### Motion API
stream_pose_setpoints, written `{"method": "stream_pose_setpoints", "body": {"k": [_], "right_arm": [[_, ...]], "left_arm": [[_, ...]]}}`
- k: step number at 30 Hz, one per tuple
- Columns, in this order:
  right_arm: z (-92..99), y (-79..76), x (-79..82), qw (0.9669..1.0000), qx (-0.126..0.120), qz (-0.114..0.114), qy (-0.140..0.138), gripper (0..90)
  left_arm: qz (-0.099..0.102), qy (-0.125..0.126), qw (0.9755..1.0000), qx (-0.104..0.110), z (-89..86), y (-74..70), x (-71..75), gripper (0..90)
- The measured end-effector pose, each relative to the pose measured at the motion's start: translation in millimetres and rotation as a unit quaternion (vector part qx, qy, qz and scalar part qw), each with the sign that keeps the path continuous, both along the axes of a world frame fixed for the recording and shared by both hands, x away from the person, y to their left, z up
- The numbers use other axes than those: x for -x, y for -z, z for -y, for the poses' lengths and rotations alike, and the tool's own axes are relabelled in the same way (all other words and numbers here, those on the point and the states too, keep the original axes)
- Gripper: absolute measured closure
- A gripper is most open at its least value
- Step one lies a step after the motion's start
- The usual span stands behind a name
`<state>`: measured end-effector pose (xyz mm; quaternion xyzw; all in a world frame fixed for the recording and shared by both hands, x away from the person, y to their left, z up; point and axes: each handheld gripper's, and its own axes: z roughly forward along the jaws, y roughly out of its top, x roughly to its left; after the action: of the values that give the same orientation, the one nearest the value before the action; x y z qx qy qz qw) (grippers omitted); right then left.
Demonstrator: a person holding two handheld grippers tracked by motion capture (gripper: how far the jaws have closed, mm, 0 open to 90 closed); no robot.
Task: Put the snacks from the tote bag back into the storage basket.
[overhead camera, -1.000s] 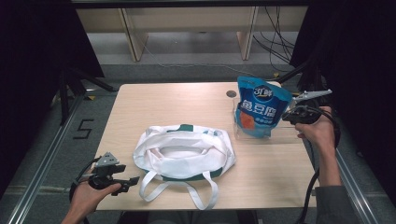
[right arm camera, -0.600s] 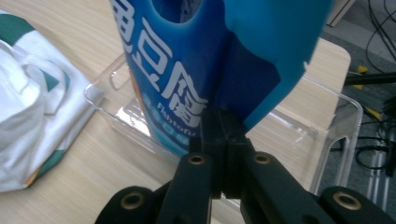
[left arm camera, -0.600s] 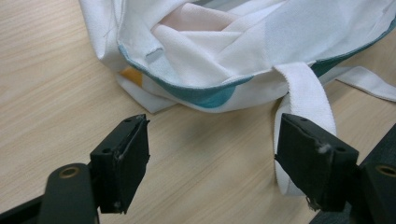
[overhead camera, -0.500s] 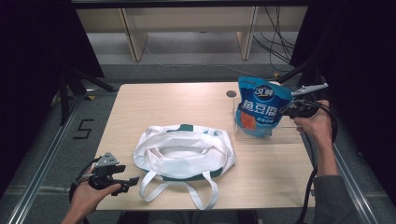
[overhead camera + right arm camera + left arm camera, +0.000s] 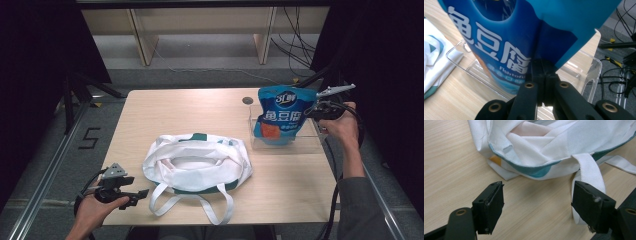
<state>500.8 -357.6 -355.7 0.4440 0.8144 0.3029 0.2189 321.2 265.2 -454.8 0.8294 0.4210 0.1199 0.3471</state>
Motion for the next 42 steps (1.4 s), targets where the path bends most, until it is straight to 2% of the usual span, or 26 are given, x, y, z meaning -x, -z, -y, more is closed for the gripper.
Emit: {"method": "stream_pose_setpoints", "body": {"k": [5, 6, 7, 9, 10, 12, 13, 17, 18, 19, 20, 22, 23, 24, 26, 27, 28, 29, 31, 32, 33, 34, 37, 38, 40, 42], "right_arm": [[1.0, 1.1, -1.3, 1.0000, -0.002, 0.000, -0.001, 90.0], [1.0, 1.6, -1.4, 1.0000, -0.002, 0.004, -0.002, 90.0], [1.4, 4.6, -2.4, 0.9998, 0.000, 0.020, -0.009, 90.0], [1.7, 3.6, 0.5, 0.9999, 0.002, 0.013, -0.009, 90.0], [0.6, 4.7, 2.6, 0.9999, -0.006, 0.011, -0.002, 90.0], [0.0, 5.4, 7.3, 0.9999, -0.005, 0.003, 0.010, 88.6], [-0.7, 5.8, 11.0, 0.9999, -0.005, 0.000, 0.009, 87.4], [-4.9, 7.7, 25.5, 0.9998, -0.018, 0.002, 0.006, 82.5], [-7.4, 7.0, 30.0, 0.9995, -0.027, -0.008, 0.011, 80.4], [-8.8, 8.7, 33.3, 0.9995, -0.031, 0.003, 0.009, 78.7], [-12.7, 8.8, 38.7, 0.9989, -0.045, -0.003, 0.014, 76.9], [-17.0, 13.0, 43.5, 0.9988, -0.045, 0.016, -0.002, 71.4], [-20.3, 13.6, 47.0, 0.9986, -0.052, 0.008, 0.003, 68.0], [-23.6, 16.1, 48.8, 0.9980, -0.059, 0.024, -0.004, 65.4], [-32.1, 19.2, 54.5, 0.9971, -0.069, 0.027, -0.017, 61.8], [-37.8, 18.7, 59.2, 0.9966, -0.080, 0.015, -0.009, 59.2], [-40.5, 19.8, 60.8, 0.9964, -0.082, 0.020, -0.012, 57.0], [-45.6, 21.2, 63.1, 0.9952, -0.095, 0.019, -0.012, 55.7], [-53.0, 21.8, 66.7, 0.9951, -0.095, 0.015, -0.023, 54.0], [-56.3, 22.1, 67.4, 0.9949, -0.093, 0.021, -0.034, 52.9], [-59.9, 22.2, 68.9, 0.9947, -0.093, 0.025, -0.037, 52.2], [-64.7, 21.6, 71.7, 0.9944, -0.100, 0.016, -0.033, 51.4], [-71.6, 21.6, 73.5, 0.9930, -0.105, 0.026, -0.047, 50.5], [-73.7, 19.8, 75.7, 0.9933, -0.104, 0.019, -0.046, 50.3], [-76.4, 20.6, 76.1, 0.9931, -0.098, 0.030, -0.058, 49.9], [-79.2, 20.9, 78.3, 0.9926, -0.100, 0.027, -0.063, 49.5]], "left_arm": [[-0.001, 0.002, 1.0000, 0.006, 0.3, 0.7, -0.5, 24.3], [-0.001, 0.002, 1.0000, 0.006, 0.2, 0.7, -0.6, 24.2], [-0.001, 0.001, 1.0000, 0.007, 0.3, 0.8, -0.6, 24.2], [-0.006, -0.003, 0.9999, 0.012, 0.6, 1.3, -0.3, 24.2], [0.000, -0.004, 0.9999, 0.012, 0.6, 1.5, -0.3, 24.2], [-0.001, 0.002, 1.0000, 0.003, -0.5, 0.3, -0.6, 24.2], [-0.005, -0.005, 1.0000, 0.002, 0.1, -0.2, 0.4, 24.2], [0.002, 0.003, 1.0000, 0.006, -0.2, 1.0, -1.2, 24.2], [0.001, 0.003, 1.0000, 0.006, -0.1, 0.7, -1.1, 24.3], [-0.002, -0.003, 0.9999, 0.012, 0.9, 1.2, -0.5, 24.2], [0.002, 0.001, 1.0000, 0.008, 0.5, 0.8, -0.7, 24.2], [-0.001, -0.005, 1.0000, 0.008, 1.0, 0.7, -0.1, 24.3], [-0.001, -0.005, 1.0000, 0.008, 0.8, 0.7, -0.1, 24.3], [-0.002, -0.004, 1.0000, 0.007, 0.6, 0.4, -0.1, 24.3], [-0.002, -0.005, 0.9999, 0.009, 0.7, 0.5, 0.0, 24.2], [-0.002, -0.004, 1.0000, 0.008, 0.6, 0.4, 0.0, 24.3], [-0.004, -0.009, 0.9999, 0.005, 1.1, -0.5, 0.6, 24.2], [0.001, -0.009, 0.9999, 0.008, 1.1, 0.1, 0.1, 24.3], [0.006, -0.009, 0.9999, 0.011, 1.4, 0.7, 0.0, 24.3], [0.005, 0.003, 1.0000, 0.002, -0.5, -0.1, -0.1, 24.2], [0.004, 0.002, 1.0000, 0.008, 0.0, 0.3, -0.1, 24.3], [0.002, 0.002, 1.0000, 0.006, -0.1, -0.3, 0.0, 24.3], [0.000, 0.003, 1.0000, 0.005, -0.4, -0.9, 0.2, 24.2], [0.003, 0.002, 1.0000, 0.007, -0.4, -0.4, 0.3, 24.2], [0.003, 0.000, 1.0000, 0.009, -0.1, -0.5, 0.2, 24.2], [0.002, 0.001, 1.0000, 0.007, -0.1, -0.9, 0.3, 24.2]]}}
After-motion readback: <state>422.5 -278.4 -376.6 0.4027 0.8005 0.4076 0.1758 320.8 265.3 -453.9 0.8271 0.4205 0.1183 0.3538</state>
